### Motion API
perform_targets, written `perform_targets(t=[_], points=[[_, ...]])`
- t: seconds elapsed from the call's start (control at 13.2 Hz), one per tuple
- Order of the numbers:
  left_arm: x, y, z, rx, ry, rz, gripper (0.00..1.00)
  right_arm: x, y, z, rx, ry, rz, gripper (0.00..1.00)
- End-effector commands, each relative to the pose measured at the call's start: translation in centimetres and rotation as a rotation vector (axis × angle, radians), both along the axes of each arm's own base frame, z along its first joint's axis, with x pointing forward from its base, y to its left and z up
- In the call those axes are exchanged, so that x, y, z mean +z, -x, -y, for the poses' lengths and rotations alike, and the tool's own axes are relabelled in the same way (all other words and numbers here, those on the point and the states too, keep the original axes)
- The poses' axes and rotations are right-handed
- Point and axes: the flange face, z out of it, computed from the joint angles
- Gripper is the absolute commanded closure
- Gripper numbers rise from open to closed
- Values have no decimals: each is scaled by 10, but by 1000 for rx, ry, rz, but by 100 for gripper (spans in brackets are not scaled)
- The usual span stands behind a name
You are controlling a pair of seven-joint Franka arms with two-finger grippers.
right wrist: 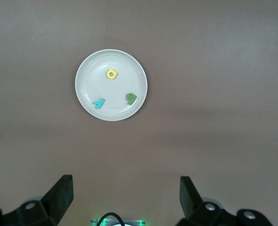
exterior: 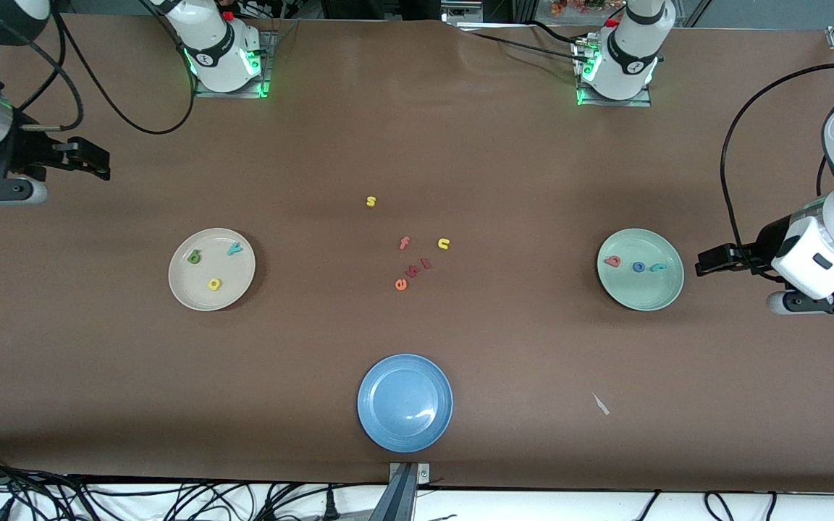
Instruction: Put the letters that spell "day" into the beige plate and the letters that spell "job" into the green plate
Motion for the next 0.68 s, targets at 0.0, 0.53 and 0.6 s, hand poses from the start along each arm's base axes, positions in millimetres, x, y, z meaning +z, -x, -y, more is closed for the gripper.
perform_targets(t=[0.0,0.53,0.6], points=[[10,6,-3,-6,15,28,0,6,0,4,20,-29,-12,0],[43,0,-5,-81,-19,84,0,8,1,-9,31,-68,-42,0],[45,2,-3,-110,-34,77,0,8,1,-12,34,-80,-44,0]])
